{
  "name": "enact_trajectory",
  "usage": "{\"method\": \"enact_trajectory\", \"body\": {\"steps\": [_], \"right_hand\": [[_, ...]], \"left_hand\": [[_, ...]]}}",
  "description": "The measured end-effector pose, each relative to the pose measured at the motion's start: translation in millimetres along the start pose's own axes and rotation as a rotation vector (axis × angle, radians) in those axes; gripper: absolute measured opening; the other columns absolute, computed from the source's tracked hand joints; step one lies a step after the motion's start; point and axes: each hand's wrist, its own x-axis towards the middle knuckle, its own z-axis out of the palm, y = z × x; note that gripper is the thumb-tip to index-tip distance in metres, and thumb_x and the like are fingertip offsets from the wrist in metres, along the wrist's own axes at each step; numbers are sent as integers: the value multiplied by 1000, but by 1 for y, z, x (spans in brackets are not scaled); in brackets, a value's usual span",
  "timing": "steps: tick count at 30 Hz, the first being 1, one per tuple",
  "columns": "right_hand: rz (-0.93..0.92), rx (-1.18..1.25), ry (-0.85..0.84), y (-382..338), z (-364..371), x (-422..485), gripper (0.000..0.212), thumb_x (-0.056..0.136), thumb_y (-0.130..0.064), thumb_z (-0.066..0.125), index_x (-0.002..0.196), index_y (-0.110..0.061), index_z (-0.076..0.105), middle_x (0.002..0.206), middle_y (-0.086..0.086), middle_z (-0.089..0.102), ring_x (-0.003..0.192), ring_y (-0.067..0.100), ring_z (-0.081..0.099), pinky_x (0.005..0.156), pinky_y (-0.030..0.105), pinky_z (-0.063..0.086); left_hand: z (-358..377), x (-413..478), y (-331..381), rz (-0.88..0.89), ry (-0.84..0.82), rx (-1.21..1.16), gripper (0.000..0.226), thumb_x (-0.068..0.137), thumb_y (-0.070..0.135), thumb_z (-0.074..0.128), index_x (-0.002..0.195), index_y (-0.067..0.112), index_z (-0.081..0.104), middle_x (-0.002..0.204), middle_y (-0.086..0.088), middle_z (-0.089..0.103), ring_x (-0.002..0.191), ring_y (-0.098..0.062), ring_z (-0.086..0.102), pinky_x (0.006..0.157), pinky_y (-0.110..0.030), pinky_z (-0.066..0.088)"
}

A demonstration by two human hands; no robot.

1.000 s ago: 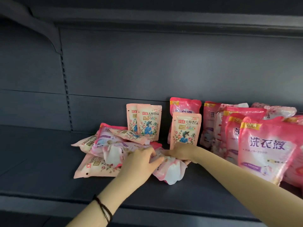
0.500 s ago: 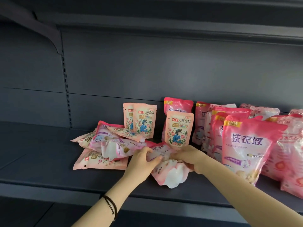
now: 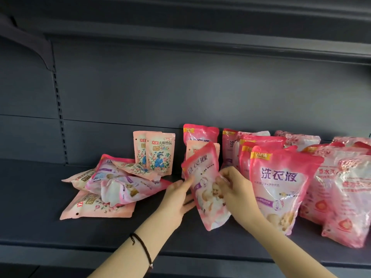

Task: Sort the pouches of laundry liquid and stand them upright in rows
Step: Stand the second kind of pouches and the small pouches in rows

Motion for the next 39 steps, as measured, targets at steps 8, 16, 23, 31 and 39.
{"method": "enact_trajectory", "body": {"steps": [8, 16, 23, 31, 39], "right_hand": [[-30, 188, 79, 14, 29, 7, 24, 95, -10, 54, 94, -30, 42, 77, -10, 59, 65, -2, 59, 55, 15, 49], [197, 187, 181, 34, 40, 25, 28, 96, -10, 49, 110, -28, 31, 97, -6, 58, 84, 10, 62, 66, 27, 54], [-1, -124, 105, 9, 36, 29, 45, 86, 11, 47, 125, -8, 37, 152, 14, 17, 144, 18, 12, 115, 28, 22], [-556, -500, -186, -34, 13, 46, 28, 87, -8, 59, 115, -10, 58, 124, 3, 53, 95, 23, 59, 62, 26, 43], [-777, -750, -443, -53, 61, 73, 29, 93, -29, 47, 121, -21, 54, 117, -3, 55, 103, 17, 55, 70, 30, 50]], "left_hand": [[-2, 33, 25, 410, 3, -50, 20, 88, 7, 62, 107, 13, 66, 102, -2, 74, 92, -15, 71, 66, -26, 57], [5, 52, 13, 538, 115, 274, 19, 86, 21, 69, 102, 26, 63, 100, 8, 72, 90, -5, 69, 69, -22, 56], [7, 52, 24, 496, 107, 472, 17, 89, 26, 65, 101, 31, 54, 107, 6, 64, 93, -2, 62, 70, -19, 52], [-58, -4, 111, 738, 42, 1437, 22, 98, 39, 46, 106, 25, 61, 99, 16, 61, 93, -6, 59, 78, -21, 47], [-119, -10, 156, 928, 22, 2359, 39, 97, 55, 32, 113, 29, 56, 100, 10, 62, 96, -13, 54, 81, -31, 40]]}}
